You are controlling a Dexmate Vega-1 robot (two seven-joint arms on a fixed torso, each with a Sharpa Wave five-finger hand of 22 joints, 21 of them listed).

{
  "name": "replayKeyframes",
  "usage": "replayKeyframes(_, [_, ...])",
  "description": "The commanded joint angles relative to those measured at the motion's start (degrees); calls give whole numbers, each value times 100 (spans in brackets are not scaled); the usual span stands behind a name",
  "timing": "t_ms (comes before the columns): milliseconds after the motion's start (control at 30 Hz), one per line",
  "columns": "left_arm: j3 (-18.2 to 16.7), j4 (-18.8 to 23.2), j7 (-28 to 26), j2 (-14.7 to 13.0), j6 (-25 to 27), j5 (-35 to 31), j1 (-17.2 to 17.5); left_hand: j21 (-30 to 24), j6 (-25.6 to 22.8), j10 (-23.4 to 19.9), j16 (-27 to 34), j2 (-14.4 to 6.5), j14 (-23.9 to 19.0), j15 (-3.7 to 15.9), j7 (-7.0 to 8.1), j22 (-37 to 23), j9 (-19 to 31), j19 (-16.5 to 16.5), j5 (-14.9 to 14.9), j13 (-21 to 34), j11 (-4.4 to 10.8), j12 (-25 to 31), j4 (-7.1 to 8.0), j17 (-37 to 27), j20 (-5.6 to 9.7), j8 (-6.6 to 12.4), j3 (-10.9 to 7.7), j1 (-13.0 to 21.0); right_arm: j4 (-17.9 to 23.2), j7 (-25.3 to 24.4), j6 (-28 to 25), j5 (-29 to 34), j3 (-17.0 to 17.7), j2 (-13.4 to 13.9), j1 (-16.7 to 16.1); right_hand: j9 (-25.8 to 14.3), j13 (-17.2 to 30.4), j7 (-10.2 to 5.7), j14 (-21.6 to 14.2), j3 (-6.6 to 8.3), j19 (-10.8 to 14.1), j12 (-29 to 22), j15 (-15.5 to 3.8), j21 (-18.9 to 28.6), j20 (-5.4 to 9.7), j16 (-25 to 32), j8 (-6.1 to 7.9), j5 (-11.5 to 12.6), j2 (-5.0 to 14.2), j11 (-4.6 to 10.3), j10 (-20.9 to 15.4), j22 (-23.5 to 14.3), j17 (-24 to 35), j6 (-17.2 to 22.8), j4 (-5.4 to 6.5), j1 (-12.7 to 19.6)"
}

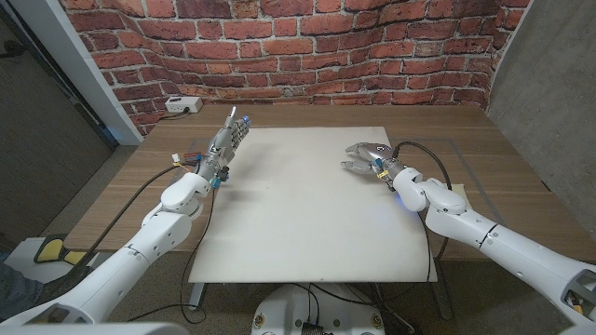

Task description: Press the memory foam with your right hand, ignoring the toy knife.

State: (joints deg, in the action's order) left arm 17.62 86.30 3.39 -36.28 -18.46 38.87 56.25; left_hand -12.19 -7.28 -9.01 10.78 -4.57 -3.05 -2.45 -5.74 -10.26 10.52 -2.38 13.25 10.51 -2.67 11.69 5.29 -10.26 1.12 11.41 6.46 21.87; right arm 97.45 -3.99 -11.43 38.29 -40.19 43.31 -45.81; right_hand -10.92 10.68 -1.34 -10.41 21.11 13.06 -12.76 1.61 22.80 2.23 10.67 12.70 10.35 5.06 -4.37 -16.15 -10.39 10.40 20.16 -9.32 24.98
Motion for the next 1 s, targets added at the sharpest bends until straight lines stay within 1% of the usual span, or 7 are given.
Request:
replayKeyframes(33, [-7,24,-32,-26,36,-11,22,29,-16,-9,-20,-11,16,19,36,-13,15,-14,-33,30,28,-10,-5,-9,-26,-1,39,0,325,-318,50,-67,236,110,-221,-21,3,-14,-66,26,25,-50,12,-28,106,21,-12,5,-57,12,-77,5,9,-19,30,-3])
replayKeyframes(133, [-9,37,-46,-35,54,-13,33,30,-15,-10,-20,-13,16,18,36,-13,15,-17,-34,30,38,-10,-5,-9,-27,-1,41,1,409,-375,78,-75,289,129,-258,-21,3,-6,-69,27,32,-56,10,-31,104,20,-17,4,-58,10,-100,5,9,-22,33,-4])
replayKeyframes(267, [-3,58,-61,-60,98,-26,37,31,-14,-12,-19,-15,14,12,43,-14,15,-17,-36,31,31,-9,-5,-8,-30,-3,45,3,542,-498,16,100,306,151,-320,-21,3,-2,-82,28,38,-58,15,-33,105,23,-33,4,-59,16,-112,5,10,-52,36,-5])
replayKeyframes(433, [2,67,-54,-71,91,-46,34,29,-22,-11,-16,-17,6,15,43,-14,16,-12,-38,31,4,-9,-5,-8,-26,0,49,4,588,-627,57,69,382,128,-399,-20,2,5,-90,33,52,-54,16,-45,96,19,-98,5,-60,32,-124,6,12,-195,46,-9])
replayKeyframes(667, [17,41,-6,-59,91,-28,11,28,-31,-12,-14,-19,-1,13,44,-14,16,-7,-40,31,16,-9,-5,-8,-22,2,55,5,664,-693,76,1,472,111,-482,-20,2,40,-108,36,76,-54,8,-49,100,21,-129,5,-63,43,-143,7,13,-272,52,-11])
replayKeyframes(867, [3,31,8,-58,41,-32,17,27,-30,-18,-13,-21,-5,13,47,-14,16,-3,-43,31,20,-7,-5,-8,-29,1,60,7,705,-790,207,-527,729,23,-620,-20,1,49,-127,38,94,-52,3,-52,104,24,-134,6,-66,48,-152,7,13,-287,54,-11])
replayKeyframes(1000, [8,-67,75,-7,-46,-10,-13,25,-24,-20,-11,-22,-11,13,54,-14,16,4,-44,31,11,-6,-5,-8,-28,-2,63,8,753,-913,228,-753,841,-44,-708,-20,1,74,-132,40,107,-50,2,-57,102,21,-154,5,-71,41,-159,7,12,-341,55,-11])
